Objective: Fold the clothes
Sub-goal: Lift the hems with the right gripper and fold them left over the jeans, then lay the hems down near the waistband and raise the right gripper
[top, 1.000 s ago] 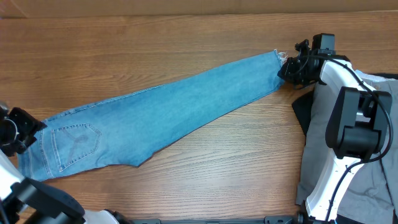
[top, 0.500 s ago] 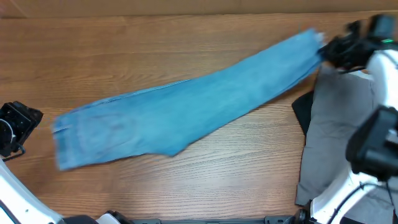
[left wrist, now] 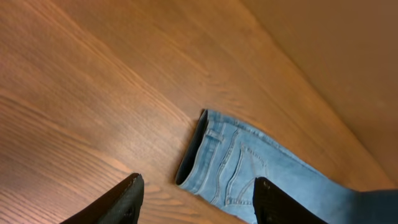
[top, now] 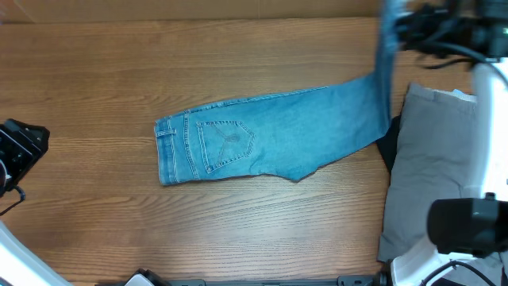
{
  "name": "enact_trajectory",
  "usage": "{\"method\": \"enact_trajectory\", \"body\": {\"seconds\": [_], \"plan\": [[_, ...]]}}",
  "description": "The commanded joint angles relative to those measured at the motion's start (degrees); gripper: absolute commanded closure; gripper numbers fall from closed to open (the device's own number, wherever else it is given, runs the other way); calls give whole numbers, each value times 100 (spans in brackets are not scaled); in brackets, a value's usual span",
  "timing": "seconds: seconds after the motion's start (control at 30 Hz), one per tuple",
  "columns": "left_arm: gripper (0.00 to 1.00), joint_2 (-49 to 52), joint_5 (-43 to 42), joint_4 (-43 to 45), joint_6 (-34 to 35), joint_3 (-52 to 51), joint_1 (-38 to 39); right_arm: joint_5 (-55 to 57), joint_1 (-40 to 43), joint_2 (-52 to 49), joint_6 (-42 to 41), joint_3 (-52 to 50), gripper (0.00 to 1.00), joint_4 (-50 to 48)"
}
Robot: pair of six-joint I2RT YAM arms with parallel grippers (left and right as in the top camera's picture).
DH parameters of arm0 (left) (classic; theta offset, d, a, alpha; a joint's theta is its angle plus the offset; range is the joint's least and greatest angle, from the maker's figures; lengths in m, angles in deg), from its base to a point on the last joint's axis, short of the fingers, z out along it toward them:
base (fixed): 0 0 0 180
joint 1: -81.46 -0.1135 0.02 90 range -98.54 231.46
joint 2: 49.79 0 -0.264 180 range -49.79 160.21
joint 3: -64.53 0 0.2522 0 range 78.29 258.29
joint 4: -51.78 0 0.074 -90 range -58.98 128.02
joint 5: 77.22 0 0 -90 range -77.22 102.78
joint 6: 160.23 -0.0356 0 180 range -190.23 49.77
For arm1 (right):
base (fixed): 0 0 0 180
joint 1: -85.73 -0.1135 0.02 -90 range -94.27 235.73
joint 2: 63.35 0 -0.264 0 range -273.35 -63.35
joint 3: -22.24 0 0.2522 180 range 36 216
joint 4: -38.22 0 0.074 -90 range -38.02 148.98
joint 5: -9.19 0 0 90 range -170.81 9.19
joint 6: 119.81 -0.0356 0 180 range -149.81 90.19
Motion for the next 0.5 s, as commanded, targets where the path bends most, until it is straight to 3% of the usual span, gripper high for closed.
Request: {"method": "enact_trajectory", "body": {"seconds": [0.0, 0.3, 0.47], "plan": [[40, -98, -146, -72, -85, 280, 39, 109, -1099, 149, -31, 133, 96, 68], [36, -96, -190, -214, -114, 280, 39, 1255, -3510, -195, -734, 61, 96, 44], [36, -96, -192, -234, -111, 280, 39, 1303, -4109, -667, -876, 15, 96, -136]]}}
